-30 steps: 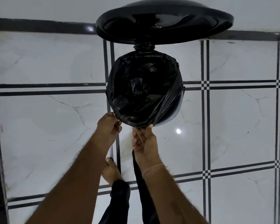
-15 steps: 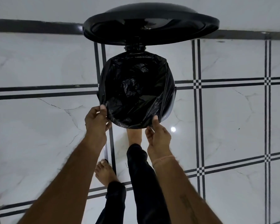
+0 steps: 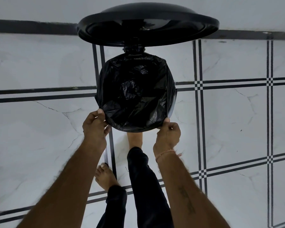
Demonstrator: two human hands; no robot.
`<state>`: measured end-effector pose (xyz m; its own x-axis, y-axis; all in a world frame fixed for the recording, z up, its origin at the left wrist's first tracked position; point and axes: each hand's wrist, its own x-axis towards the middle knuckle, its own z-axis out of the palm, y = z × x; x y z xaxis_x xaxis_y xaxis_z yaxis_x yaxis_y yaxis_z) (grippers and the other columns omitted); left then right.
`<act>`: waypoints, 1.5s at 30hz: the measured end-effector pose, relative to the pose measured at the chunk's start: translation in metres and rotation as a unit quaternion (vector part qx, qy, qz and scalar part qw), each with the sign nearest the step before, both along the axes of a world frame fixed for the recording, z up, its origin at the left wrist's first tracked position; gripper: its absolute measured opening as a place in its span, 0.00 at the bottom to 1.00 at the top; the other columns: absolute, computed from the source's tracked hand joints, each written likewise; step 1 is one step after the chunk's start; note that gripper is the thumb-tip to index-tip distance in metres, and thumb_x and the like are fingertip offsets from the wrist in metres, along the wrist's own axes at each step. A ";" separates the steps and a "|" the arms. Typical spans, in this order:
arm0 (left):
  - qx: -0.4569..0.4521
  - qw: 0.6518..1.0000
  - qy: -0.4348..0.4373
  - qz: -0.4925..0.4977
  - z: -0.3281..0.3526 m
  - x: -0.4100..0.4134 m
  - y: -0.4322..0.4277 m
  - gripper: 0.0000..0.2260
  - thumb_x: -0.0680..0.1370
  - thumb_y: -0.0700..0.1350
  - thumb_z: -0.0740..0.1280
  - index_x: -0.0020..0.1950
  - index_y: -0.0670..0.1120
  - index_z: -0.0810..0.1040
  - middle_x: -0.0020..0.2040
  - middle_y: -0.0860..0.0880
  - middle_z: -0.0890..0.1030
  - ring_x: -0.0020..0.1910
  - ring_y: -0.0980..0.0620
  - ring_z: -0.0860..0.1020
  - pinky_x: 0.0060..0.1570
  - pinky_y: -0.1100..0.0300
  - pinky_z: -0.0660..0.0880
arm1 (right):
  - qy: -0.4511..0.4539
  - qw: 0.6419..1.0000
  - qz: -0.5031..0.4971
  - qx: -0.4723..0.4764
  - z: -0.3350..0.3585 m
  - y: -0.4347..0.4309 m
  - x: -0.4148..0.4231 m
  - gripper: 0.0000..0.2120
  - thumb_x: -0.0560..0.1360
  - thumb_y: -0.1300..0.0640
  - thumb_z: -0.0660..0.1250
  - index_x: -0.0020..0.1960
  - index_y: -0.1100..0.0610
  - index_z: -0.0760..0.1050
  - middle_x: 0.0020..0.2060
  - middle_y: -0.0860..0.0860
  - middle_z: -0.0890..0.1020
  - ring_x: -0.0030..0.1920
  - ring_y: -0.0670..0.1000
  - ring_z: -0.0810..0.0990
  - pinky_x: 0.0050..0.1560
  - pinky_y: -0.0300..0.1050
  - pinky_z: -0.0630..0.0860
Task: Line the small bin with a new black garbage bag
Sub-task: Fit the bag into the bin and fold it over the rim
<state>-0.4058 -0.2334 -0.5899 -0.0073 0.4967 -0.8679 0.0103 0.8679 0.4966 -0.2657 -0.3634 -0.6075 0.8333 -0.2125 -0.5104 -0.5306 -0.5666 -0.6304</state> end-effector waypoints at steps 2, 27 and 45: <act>-0.031 0.999 -0.014 0.012 -0.003 -0.001 0.000 0.07 0.84 0.50 0.68 0.48 0.50 0.78 0.46 0.51 0.83 0.45 0.51 0.78 0.49 0.57 0.77 | 0.014 0.998 -0.046 0.030 -0.005 0.002 0.000 0.19 0.84 0.49 0.65 0.38 0.55 0.69 0.36 0.59 0.83 0.35 0.54 0.72 0.37 0.45 0.73; -0.060 0.997 -0.044 0.022 -0.016 -0.001 -0.004 0.10 0.84 0.55 0.64 0.55 0.50 0.78 0.54 0.53 0.83 0.52 0.52 0.82 0.52 0.57 0.78 | -0.127 0.971 0.189 -0.078 0.010 0.012 0.053 0.12 0.80 0.50 0.71 0.45 0.58 0.77 0.35 0.43 0.79 0.36 0.47 0.78 0.42 0.44 0.77; -0.044 0.998 -0.039 0.030 -0.018 0.001 -0.007 0.10 0.85 0.54 0.63 0.56 0.49 0.78 0.55 0.52 0.83 0.52 0.52 0.82 0.50 0.58 0.78 | -0.138 0.934 0.316 -0.095 0.025 0.008 0.049 0.12 0.82 0.45 0.69 0.56 0.53 0.80 0.54 0.46 0.75 0.39 0.43 0.75 0.42 0.36 0.72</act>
<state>-0.4050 -0.2406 -0.6082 0.0347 0.4189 -0.9074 -0.0788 0.9063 0.4153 -0.2166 -0.3556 -0.5824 0.9170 0.3020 -0.2606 0.1159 -0.8269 -0.5503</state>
